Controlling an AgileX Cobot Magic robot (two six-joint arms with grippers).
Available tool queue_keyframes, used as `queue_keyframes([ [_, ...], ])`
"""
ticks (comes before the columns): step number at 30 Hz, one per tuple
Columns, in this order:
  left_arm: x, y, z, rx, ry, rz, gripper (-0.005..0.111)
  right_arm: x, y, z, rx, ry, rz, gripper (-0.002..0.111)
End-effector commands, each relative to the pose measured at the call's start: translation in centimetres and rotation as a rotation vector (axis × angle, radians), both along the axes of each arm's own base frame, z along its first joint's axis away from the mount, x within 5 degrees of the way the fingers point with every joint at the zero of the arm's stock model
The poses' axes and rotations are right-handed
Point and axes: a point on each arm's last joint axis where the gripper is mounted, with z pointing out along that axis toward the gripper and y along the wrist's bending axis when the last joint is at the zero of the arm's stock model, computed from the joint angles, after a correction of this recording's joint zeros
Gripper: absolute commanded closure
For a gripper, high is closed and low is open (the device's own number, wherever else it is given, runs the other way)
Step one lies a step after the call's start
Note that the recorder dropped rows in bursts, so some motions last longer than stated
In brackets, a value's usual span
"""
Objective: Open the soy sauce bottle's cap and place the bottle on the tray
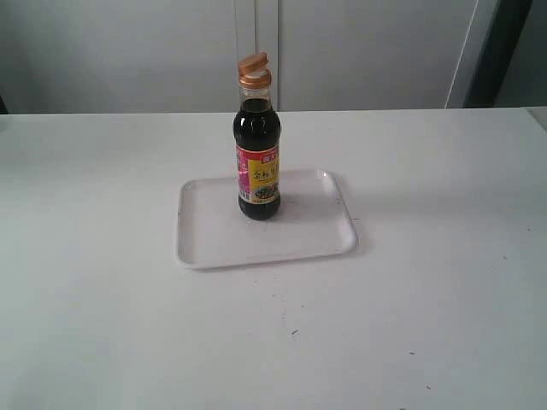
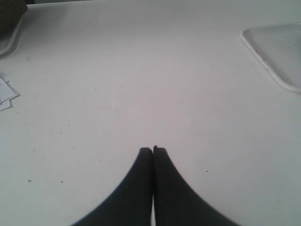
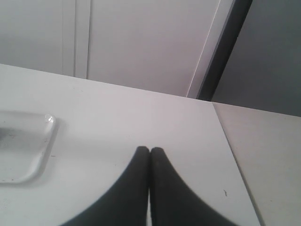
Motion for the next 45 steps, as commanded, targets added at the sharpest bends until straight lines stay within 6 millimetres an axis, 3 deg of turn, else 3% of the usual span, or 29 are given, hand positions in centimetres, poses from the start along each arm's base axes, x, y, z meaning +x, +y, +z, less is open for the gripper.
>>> queue_keyframes([
  [1,0.0,0.0,-0.1,-0.016,0.004,0.001,0.107,-0.1,0.0,-0.1,0.007,-0.007,0.003,0.108],
  [18,0.0,0.0,-0.1,-0.016,0.004,0.001,0.107,-0.1,0.0,-0.1,0.007,-0.007,0.003,0.108],
  [33,0.0,0.0,-0.1,-0.014,0.003,0.001,0.107,-0.4,-0.2,0.4,0.023,-0.12,-0.027,0.108],
  [38,0.0,0.0,-0.1,-0.014,0.003,0.001,0.107,-1.4,-0.3,-1.1,0.065,-0.14,-0.051,0.108],
  [45,0.0,0.0,-0.1,-0.013,0.003,0.0,0.107,-3.1,-0.3,-5.2,0.108,-0.166,-0.071,0.108],
])
